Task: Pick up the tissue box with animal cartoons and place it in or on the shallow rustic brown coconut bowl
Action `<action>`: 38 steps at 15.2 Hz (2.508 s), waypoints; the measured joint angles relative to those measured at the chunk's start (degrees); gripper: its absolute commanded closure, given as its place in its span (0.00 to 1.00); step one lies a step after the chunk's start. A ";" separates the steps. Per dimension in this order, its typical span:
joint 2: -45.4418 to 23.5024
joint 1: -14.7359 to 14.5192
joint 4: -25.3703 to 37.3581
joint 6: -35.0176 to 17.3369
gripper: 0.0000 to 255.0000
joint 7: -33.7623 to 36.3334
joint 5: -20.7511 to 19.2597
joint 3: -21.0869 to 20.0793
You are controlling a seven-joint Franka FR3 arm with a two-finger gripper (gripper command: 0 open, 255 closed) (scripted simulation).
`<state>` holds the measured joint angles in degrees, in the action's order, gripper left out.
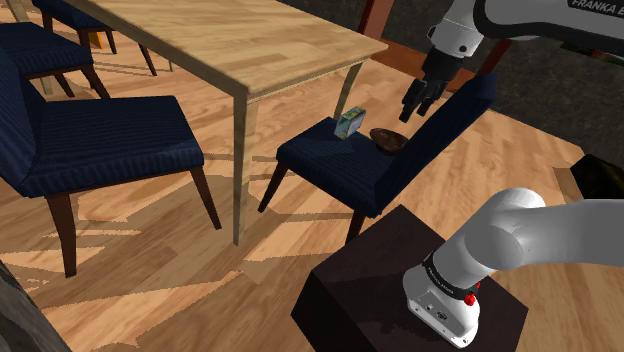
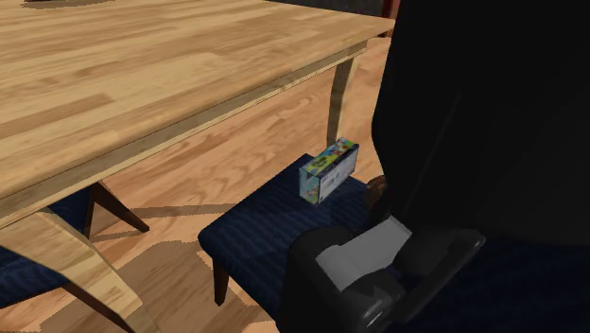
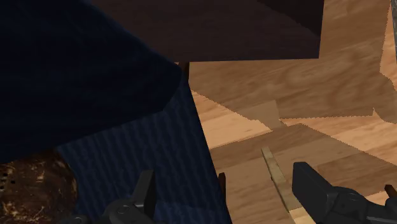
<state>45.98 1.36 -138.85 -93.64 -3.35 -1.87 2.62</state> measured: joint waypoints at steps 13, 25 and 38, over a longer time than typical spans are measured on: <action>-22.73 5.22 6.47 -17.05 0.00 15.37 -0.04 -1.73; -47.95 9.64 23.57 -25.78 0.00 31.27 -1.52 -0.24; -70.45 14.06 44.16 -28.04 0.00 43.20 0.08 4.71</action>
<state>-24.47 15.42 -94.69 -121.68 39.84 -1.79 7.33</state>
